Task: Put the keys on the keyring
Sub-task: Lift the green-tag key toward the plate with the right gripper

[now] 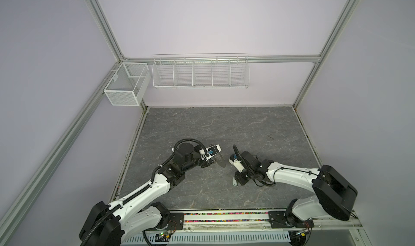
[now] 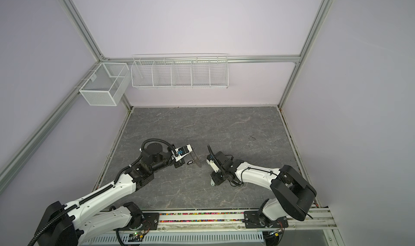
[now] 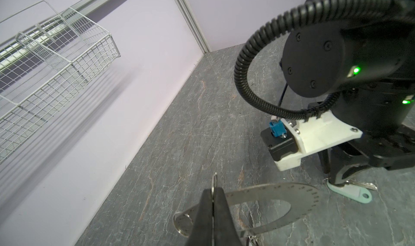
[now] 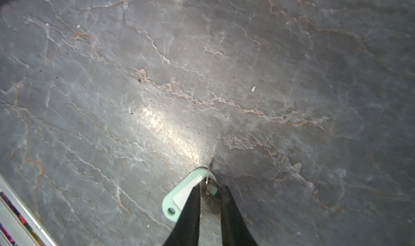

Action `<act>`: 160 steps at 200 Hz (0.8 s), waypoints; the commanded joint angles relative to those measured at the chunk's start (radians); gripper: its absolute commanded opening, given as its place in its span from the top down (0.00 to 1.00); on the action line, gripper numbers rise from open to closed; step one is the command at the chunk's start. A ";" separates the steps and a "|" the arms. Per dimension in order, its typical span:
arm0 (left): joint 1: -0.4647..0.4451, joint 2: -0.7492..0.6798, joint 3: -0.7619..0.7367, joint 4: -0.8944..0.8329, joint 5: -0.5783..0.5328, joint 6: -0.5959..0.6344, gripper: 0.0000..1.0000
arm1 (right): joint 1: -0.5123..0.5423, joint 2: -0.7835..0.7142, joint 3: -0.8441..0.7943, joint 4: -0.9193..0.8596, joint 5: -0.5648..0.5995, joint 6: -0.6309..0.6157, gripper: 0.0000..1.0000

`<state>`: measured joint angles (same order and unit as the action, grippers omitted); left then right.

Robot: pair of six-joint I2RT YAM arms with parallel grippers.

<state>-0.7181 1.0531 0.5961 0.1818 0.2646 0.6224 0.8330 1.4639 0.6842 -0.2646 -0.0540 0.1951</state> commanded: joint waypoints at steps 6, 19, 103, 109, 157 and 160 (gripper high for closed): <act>0.006 0.005 0.019 0.016 0.021 0.011 1.00 | 0.006 0.017 -0.011 0.014 -0.018 0.015 0.80; 0.006 0.004 0.019 0.016 0.021 0.010 1.00 | 0.008 0.024 -0.011 0.015 -0.017 0.014 0.81; 0.006 0.016 0.023 0.021 0.022 0.008 1.00 | 0.011 0.055 0.007 0.014 -0.014 0.015 0.86; 0.006 0.017 0.023 0.022 0.024 0.008 1.00 | 0.011 0.055 0.006 0.015 -0.017 0.014 0.87; 0.008 0.018 0.022 0.024 0.022 0.009 1.00 | 0.021 0.019 0.002 0.020 -0.026 -0.014 0.93; 0.008 0.018 0.022 0.024 0.022 0.010 1.00 | 0.020 0.014 0.002 0.017 -0.024 -0.015 0.93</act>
<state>-0.7181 1.0737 0.5961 0.1822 0.2695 0.6224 0.8459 1.4948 0.6880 -0.2260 -0.0689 0.2016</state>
